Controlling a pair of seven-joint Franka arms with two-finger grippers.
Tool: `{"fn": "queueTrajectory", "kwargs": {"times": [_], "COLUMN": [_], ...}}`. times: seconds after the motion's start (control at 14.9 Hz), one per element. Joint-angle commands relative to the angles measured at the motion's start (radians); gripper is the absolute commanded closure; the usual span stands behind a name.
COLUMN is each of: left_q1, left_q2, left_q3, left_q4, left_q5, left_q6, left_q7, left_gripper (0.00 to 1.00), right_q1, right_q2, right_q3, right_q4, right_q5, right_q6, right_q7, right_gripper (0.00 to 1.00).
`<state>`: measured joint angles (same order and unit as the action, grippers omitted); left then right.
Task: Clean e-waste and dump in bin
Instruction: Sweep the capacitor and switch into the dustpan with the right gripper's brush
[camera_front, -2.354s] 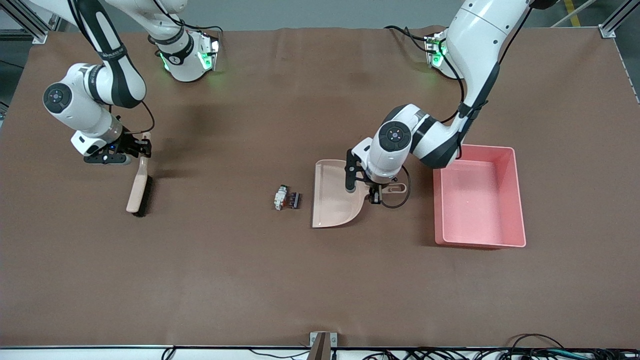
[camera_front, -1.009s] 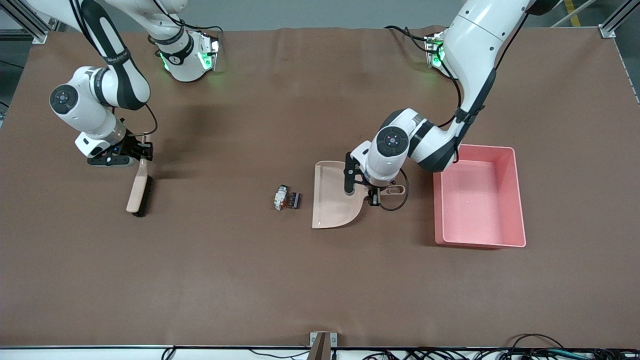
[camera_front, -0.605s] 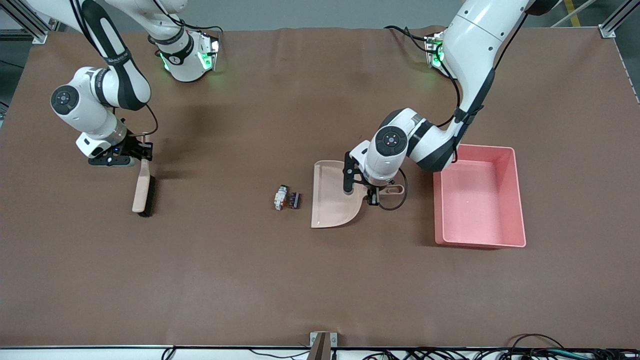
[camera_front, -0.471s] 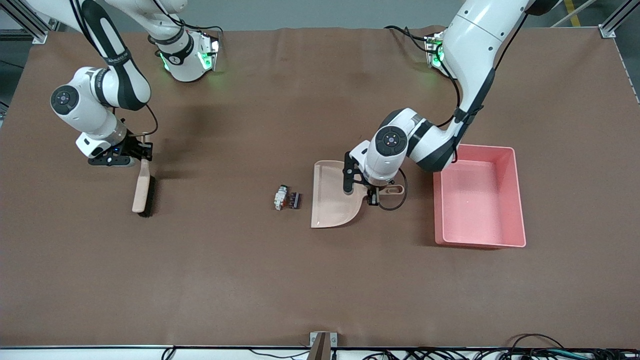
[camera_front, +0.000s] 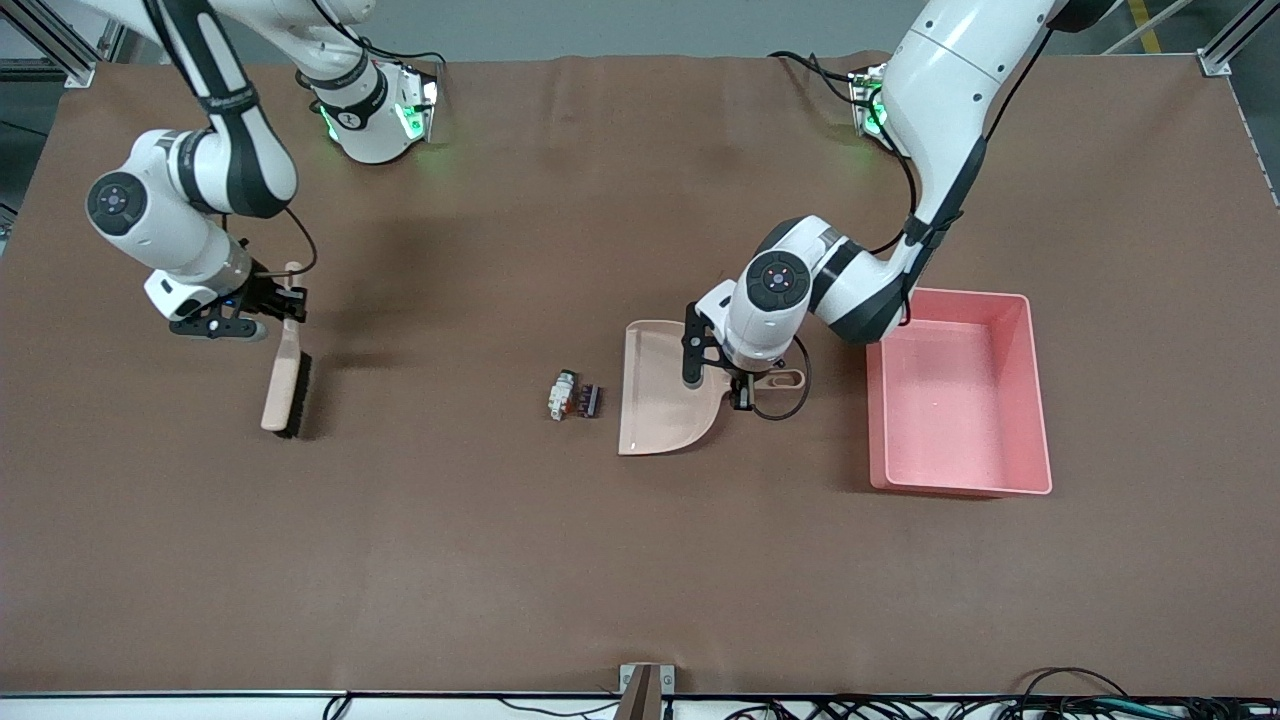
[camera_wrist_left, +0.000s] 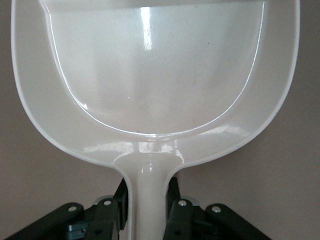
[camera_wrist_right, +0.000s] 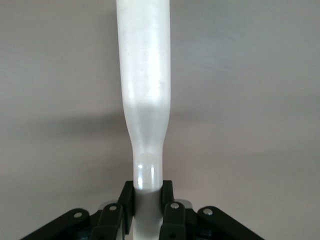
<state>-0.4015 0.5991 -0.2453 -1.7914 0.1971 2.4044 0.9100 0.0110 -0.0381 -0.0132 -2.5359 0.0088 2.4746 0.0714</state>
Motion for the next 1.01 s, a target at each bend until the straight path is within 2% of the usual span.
{"fn": "queueTrajectory", "kwargs": {"times": [0.0,0.13,0.34,0.47,0.61,0.94], "left_q1": [-0.011,-0.011,-0.011,-0.028,-0.030,-0.037], "left_q2": [0.019,0.025,0.027,0.027,0.030,0.034], "left_q3": [0.004,0.004,0.004,0.007,0.011,0.012], "left_q4": [0.036,0.041,0.046,0.047,0.047,0.055], "left_q5": [0.013,0.013,0.015,0.015,0.015,0.015], "left_q6": [-0.016,-0.016,-0.017,-0.019,-0.019,-0.019], "left_q7": [-0.005,-0.005,-0.025,-0.055,-0.057,-0.063], "left_gripper": [0.82,0.83,0.85,0.85,0.85,0.85], "right_q1": [0.189,0.332,0.507,0.544,0.602,0.645], "right_q2": [-0.049,-0.028,0.107,0.209,0.305,0.423], "right_q3": [0.001,-0.001,-0.002,-0.001,-0.002,-0.002], "right_q4": [0.005,0.064,0.210,0.339,0.455,0.575], "right_q5": [0.075,0.097,0.099,0.099,0.099,0.086], "right_q6": [-0.019,-0.026,-0.054,-0.132,-0.167,-0.197], "right_q7": [0.209,0.357,0.555,0.706,0.766,0.758], "right_gripper": [1.00,1.00,1.00,1.00,1.00,1.00]}}
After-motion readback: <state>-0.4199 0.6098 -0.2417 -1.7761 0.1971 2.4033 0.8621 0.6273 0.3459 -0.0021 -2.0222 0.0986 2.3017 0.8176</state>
